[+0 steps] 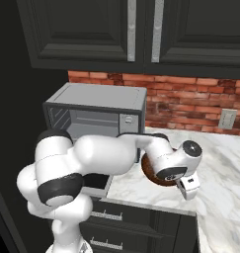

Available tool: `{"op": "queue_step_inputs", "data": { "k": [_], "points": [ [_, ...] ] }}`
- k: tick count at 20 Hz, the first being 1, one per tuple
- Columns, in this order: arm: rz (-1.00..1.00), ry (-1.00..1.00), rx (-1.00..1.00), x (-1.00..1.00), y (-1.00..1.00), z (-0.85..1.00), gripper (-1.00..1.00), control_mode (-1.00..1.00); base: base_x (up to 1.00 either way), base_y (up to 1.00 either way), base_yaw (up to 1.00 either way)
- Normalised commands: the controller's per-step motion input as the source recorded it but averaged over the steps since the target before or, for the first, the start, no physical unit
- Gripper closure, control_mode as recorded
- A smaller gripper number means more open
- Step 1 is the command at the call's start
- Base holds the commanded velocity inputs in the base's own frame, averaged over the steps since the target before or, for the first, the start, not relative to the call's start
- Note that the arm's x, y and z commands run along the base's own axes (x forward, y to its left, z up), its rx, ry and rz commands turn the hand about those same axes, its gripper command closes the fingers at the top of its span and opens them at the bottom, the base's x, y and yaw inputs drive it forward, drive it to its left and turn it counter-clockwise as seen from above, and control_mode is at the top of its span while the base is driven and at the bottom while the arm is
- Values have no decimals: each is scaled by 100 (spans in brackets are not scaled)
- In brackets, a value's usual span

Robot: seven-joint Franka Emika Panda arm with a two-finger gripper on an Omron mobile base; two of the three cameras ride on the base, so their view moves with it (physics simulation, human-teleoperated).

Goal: Pick up the heated bread from the toaster oven and place it in the bowl. Then move the bread bowl to the dining counter.

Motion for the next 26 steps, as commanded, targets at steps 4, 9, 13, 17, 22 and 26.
{"op": "queue_step_inputs", "data": {
  "k": [4,9,13,17,22,26],
  "points": [
    [0,0,0,0,0,-6,100,-100,0,0,0],
    [0,0,-2,0,2,-24,100,-100,0,0,0],
    [0,-3,-8,0,20,-52,100,-100,0,0,0],
    [-1,-22,-4,-26,45,36,100,-100,0,0,0],
    [-7,-15,-5,-15,90,96,100,-100,0,0,0],
    [-6,-1,0,-20,100,97,100,-100,0,0,0]
  ]
}}
